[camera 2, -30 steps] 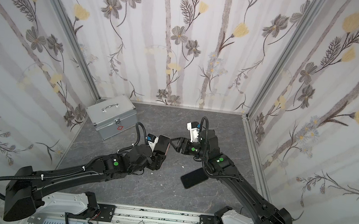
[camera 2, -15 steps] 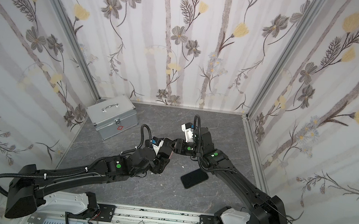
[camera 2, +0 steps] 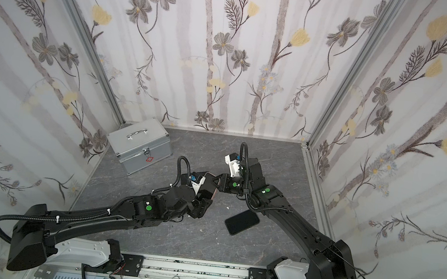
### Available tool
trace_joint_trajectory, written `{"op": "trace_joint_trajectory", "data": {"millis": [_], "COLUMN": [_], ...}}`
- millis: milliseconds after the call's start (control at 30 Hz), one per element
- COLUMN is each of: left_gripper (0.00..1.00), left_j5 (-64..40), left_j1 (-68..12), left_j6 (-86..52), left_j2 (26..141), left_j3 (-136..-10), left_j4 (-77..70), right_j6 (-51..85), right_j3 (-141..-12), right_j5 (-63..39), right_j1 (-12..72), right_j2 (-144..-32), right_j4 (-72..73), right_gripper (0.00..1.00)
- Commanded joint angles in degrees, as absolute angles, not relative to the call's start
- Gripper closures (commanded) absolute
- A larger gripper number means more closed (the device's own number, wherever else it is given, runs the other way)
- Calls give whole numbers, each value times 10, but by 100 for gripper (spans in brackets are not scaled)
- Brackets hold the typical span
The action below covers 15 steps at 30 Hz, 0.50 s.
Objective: Take the phone out of the phone case
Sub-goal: Pass the phone.
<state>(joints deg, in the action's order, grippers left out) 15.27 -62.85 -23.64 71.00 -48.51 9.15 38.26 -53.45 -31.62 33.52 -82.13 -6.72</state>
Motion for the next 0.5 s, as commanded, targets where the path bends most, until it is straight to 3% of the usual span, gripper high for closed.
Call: {"op": "trace_joint_trajectory", "data": {"millis": [0, 133, 200, 467], "left_gripper": [42, 19, 0, 0], "left_j5": [174, 176, 181, 164], "left_j1": [-628, -628, -627, -623], "left_j6": [-238, -259, -278, -341], "left_j2": [705, 694, 686, 667], "left_j3": [-492, -502, -509, -545], "left_j4": [55, 55, 52, 34], "right_j6": [392, 396, 396, 407], "right_j3": [-537, -533, -531, -472], "right_j5": [-323, -305, -288, -194], "right_j1": [336, 328, 320, 283], "right_j2": [-814, -789, -769, -656], "right_j4": [-50, -45, -35, 20], "right_gripper": [89, 98, 100, 100]}}
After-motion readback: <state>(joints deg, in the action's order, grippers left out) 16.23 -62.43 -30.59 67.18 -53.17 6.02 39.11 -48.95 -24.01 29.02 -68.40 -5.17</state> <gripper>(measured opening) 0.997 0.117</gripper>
